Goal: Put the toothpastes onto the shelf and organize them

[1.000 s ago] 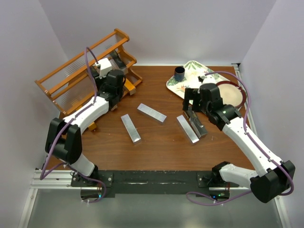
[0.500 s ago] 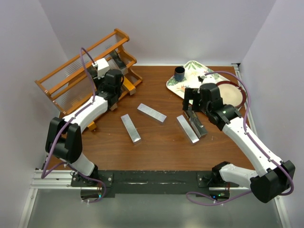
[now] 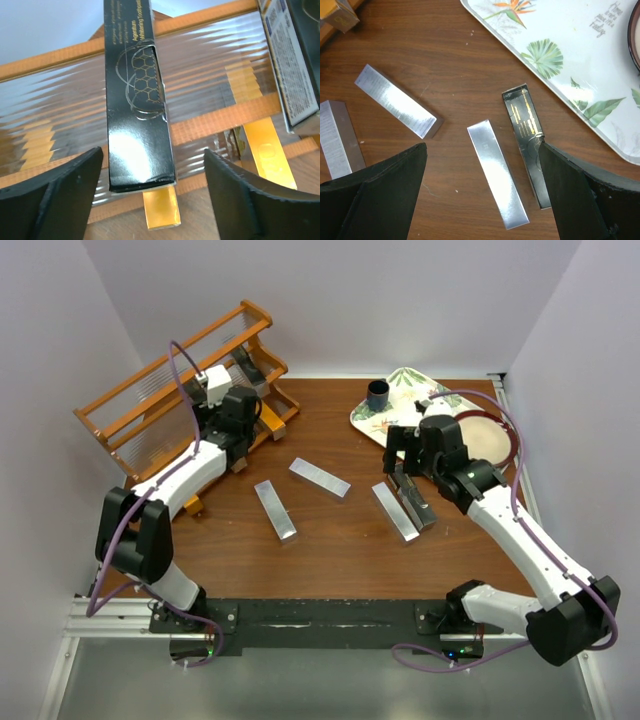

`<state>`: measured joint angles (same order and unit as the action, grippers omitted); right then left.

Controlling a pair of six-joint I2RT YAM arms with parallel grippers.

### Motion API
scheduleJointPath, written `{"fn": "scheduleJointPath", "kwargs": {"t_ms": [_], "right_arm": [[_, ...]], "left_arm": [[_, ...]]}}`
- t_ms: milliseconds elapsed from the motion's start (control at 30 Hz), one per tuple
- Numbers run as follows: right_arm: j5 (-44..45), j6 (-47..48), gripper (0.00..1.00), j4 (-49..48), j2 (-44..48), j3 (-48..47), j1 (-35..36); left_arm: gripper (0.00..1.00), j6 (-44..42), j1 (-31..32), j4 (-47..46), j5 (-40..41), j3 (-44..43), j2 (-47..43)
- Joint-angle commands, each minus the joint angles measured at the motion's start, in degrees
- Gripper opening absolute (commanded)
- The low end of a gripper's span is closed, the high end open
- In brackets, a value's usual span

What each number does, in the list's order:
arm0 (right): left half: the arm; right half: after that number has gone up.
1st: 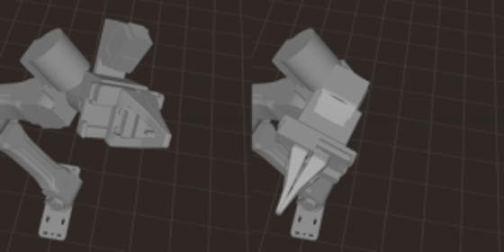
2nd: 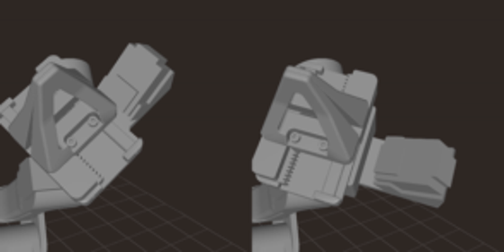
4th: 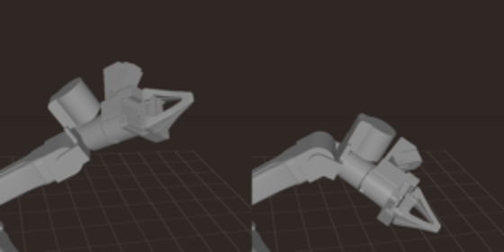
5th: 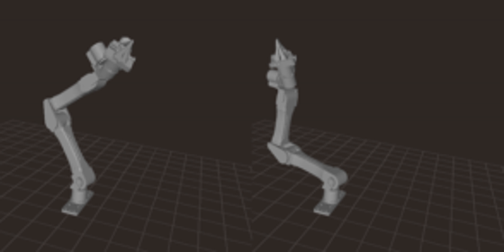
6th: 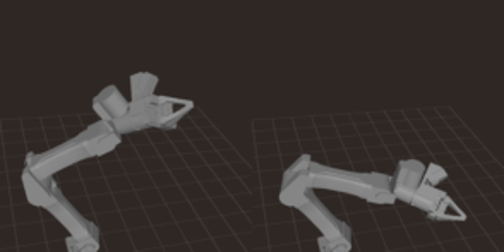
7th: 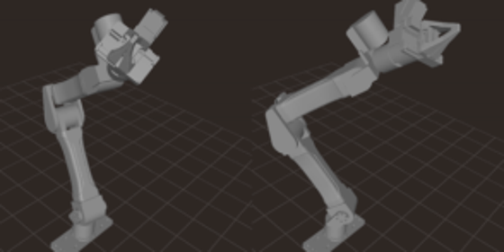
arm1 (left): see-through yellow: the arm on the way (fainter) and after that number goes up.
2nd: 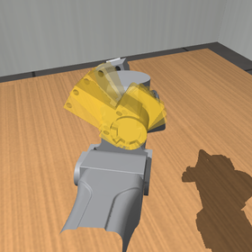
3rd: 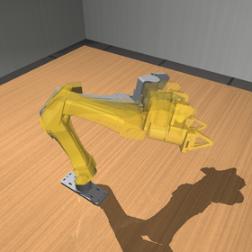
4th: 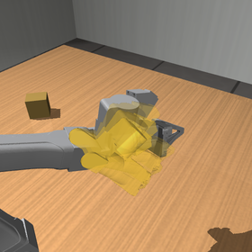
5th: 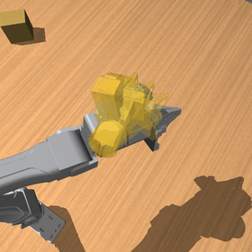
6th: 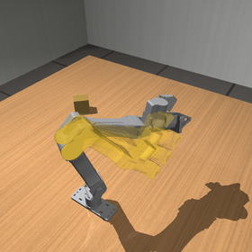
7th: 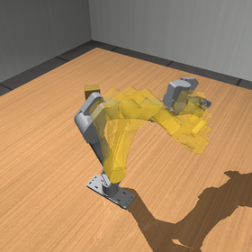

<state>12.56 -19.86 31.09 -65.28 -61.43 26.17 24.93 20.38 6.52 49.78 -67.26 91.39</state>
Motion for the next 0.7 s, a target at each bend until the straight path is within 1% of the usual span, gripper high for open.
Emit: {"fn": "scheduleJointPath", "kwargs": {"t_ms": [0,67,100,167,200,233,267,300,333,400,433,467,533,567,600,667], "right_arm": [[0.9,1.3,0.99,2.5,-1.8,-2.1,-0.2],[0.6,1.1,0.99,3.1,-2.7,-2.7,-0.3],[0.5,0.8,0.99,3.3,-3.2,-2.9,-0.2],[1.8,-1.3,0.98,5.0,-5.4,-4.0,-0.3],[2.1,-1.8,0.99,5.7,-6.2,-4.6,-0.3],[2.2,-2.4,0.99,7.0,-8.1,-5.5,-0.3],[2.1,-2.6,0.98,7.6,-9.0,-6.0,-0.2],[1.8,-2.6,0.99,8.2,-10.0,-6.4,-0.3],[1.4,-1.4,0.99,8.5,-11.1,-7.4,-0.4],[2.1,-0.2,0.99,9.7,-14.6,-9.0,-0.7],[2.6,1.7,0.99,11.0,-15.7,-10.9,-0.9],[2.9,3.0,0.99,11.3,-18.3,-11.7,-1.1],[2.9,6.1,0.99,11.8,-20.7,-14.1,-2.1],[2.2,7.2,0.99,12.2,-21.9,-14.9,-2.5],[0.6,8.2,0.98,12.8,-24.6,-16.3,-2.9],[-0.4,10.4,0.98,13.0,-27.2,-17.6,-3.8]], "left_arm": [[0.90,1.3,-0.3,2.6,-3.5,-3.6,-6.5],[0.93,1.4,-0.2,4.1,-6.1,-3.6,-8.9],[0.93,1.4,-0.2,4.7,-7.2,-3.5,-11.7],[0.94,1.0,-0.2,6.8,-11.3,-3.2,-14.8],[0.94,0.9,-0.2,7.3,-12.9,-2.8,-18.4],[0.94,0.0,-0.2,7.3,-17.0,-1.5,-20.4],[0.94,-0.6,-0.2,6.9,-19.2,-0.4,-22.5],[0.94,-1.5,-0.2,6.5,-21.1,0.6,-26.5],[0.95,-3.3,-0.2,6.1,-24.5,2.7,-28.4],[0.95,-6.0,-0.2,6.1,-27.8,4.5,-33.4],[0.95,-9.3,-0.2,6.2,-31.5,6.3,-35.0],[0.97,-10.8,-0.2,6.2,-33.1,7.3,-38.1],[0.98,-14.7,-0.2,5.3,-36.7,11.4,-41.5],[1.00,-16.0,-0.2,5.0,-37.5,13.1,-45.0],[1.00,-18.4,-0.2,4.6,-38.5,16.7,-46.8],[1.00,-20.5,-0.2,3.0,-40.9,20.2,-52.0]]}}
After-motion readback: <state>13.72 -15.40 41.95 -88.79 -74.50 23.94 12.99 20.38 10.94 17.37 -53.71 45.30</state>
